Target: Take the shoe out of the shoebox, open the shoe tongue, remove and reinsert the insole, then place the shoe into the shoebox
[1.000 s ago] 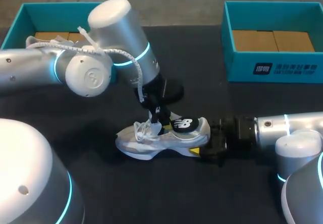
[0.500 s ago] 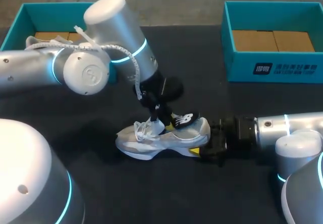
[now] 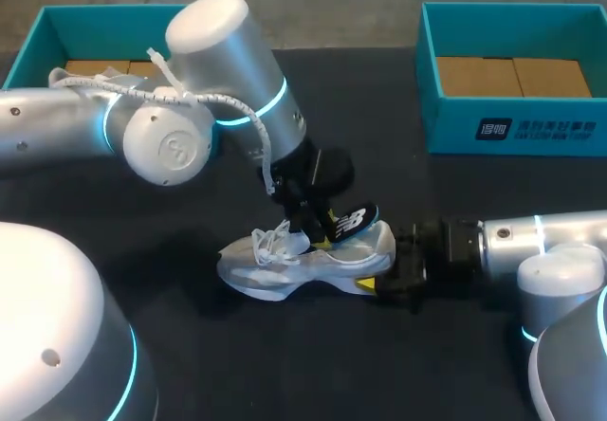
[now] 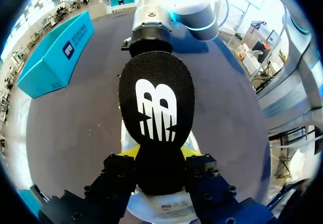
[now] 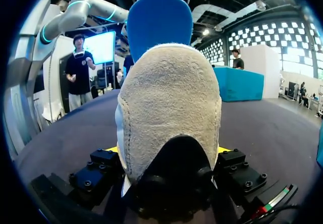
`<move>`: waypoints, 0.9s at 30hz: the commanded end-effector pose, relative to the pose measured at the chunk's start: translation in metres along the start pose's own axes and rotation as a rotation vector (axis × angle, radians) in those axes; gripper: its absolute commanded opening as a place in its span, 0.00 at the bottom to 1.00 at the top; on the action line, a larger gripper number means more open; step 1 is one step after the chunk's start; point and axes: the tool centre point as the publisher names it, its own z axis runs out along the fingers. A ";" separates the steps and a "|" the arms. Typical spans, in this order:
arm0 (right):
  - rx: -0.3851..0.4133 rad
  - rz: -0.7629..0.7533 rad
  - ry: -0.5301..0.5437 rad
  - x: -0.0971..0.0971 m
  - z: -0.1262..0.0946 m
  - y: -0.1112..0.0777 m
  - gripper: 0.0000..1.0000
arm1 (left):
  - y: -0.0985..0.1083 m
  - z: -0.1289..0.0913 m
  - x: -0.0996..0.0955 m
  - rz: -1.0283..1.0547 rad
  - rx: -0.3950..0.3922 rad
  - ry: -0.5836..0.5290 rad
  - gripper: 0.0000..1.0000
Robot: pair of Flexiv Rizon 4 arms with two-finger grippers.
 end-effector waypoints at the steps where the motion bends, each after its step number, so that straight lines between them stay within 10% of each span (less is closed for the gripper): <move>1: 0.006 0.000 0.001 0.001 0.002 0.001 0.00 | 0.004 0.002 0.003 -0.005 -0.019 -0.010 0.48; 4: 0.006 0.000 0.001 0.001 0.002 0.001 0.00 | 0.008 0.005 0.002 -0.015 -0.022 -0.003 0.50; 5: 0.006 0.000 0.001 0.001 0.002 0.001 0.00 | 0.009 0.004 0.001 -0.026 -0.015 0.001 0.64; 27: 0.006 0.000 0.001 0.001 0.002 0.001 0.00 | -0.025 -0.015 0.026 0.058 0.038 -0.143 0.62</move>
